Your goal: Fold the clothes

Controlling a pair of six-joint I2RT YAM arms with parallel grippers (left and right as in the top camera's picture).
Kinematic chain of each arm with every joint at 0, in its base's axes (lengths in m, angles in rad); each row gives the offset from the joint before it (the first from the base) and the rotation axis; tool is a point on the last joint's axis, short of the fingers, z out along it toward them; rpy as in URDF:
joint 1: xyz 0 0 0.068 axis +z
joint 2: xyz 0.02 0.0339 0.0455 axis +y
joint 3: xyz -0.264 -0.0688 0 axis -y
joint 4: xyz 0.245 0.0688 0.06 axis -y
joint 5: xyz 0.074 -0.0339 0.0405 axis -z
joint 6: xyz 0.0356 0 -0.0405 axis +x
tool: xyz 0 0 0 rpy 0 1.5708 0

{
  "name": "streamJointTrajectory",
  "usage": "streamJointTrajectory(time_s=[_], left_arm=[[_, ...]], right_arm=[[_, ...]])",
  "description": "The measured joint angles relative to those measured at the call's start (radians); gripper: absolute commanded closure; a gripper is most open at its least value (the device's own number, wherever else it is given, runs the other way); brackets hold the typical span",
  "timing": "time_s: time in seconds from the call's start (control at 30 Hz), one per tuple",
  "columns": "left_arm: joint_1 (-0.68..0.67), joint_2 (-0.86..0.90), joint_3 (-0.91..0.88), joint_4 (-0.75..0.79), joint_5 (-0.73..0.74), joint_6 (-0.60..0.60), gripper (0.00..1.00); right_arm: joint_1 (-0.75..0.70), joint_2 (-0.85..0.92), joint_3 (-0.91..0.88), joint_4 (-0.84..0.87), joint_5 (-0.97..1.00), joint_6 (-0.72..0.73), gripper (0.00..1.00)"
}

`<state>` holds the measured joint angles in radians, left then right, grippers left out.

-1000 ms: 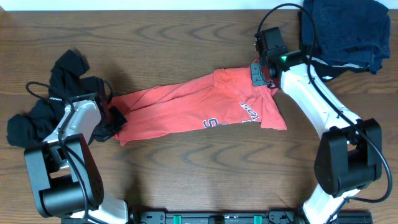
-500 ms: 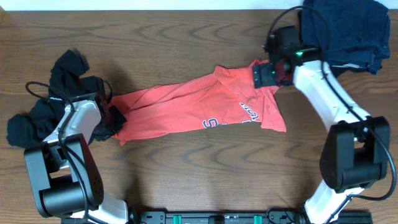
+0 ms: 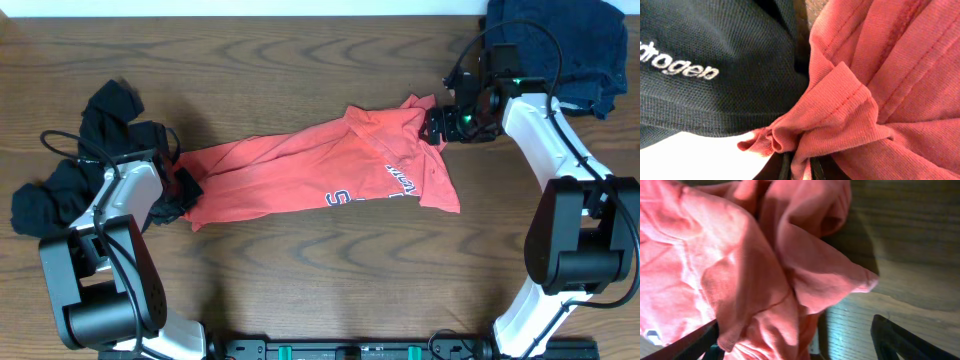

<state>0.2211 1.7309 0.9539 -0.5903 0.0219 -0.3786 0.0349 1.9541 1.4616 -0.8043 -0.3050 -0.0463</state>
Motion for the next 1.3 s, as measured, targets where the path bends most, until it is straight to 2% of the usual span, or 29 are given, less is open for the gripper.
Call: streamJointTrajectory(time_s=[0.03, 0.07, 0.13, 0.2, 0.23, 0.33, 0.53, 0.67, 0.83, 1.0, 1.3], left_arm=[[0.0, 0.0, 0.0, 0.0, 0.0, 0.008, 0.83], [0.0, 0.0, 0.0, 0.0, 0.0, 0.014, 0.78], [0.0, 0.0, 0.0, -0.002, 0.0, 0.025, 0.65], [0.0, 0.0, 0.0, -0.004, 0.001, 0.033, 0.48], [0.0, -0.001, 0.0, -0.006, 0.001, 0.037, 0.38], [0.001, -0.018, 0.0, -0.022, 0.005, 0.043, 0.23], [0.001, -0.157, 0.0, -0.078, 0.016, 0.059, 0.01], [0.001, -0.256, 0.0, -0.091, 0.023, 0.069, 0.02], [0.001, -0.273, 0.0, -0.087, 0.064, 0.125, 0.02], [0.001, -0.237, 0.0, -0.057, 0.134, 0.182, 0.02], [0.001, -0.074, 0.0, 0.035, 0.179, 0.23, 0.02]], right_arm=[[0.002, -0.002, 0.002, 0.0, -0.006, -0.002, 0.12], [0.004, -0.003, 0.005, 0.0, -0.012, -0.005, 0.13], [0.013, -0.007, 0.02, -0.002, -0.019, -0.015, 0.23], [0.029, -0.014, 0.041, 0.0, -0.029, -0.025, 0.71], [0.04, -0.021, 0.054, 0.005, -0.036, -0.024, 0.99], [0.068, -0.037, 0.076, 0.021, -0.047, -0.024, 0.99], [0.09, -0.031, 0.08, 0.023, -0.069, -0.024, 0.99], [0.09, 0.007, 0.08, 0.02, -0.08, -0.024, 0.99], [0.09, 0.103, 0.08, 0.022, -0.09, -0.024, 0.99], [0.09, 0.181, 0.08, 0.034, -0.101, -0.024, 0.99], [0.09, 0.194, 0.08, 0.048, -0.107, -0.024, 0.99]])
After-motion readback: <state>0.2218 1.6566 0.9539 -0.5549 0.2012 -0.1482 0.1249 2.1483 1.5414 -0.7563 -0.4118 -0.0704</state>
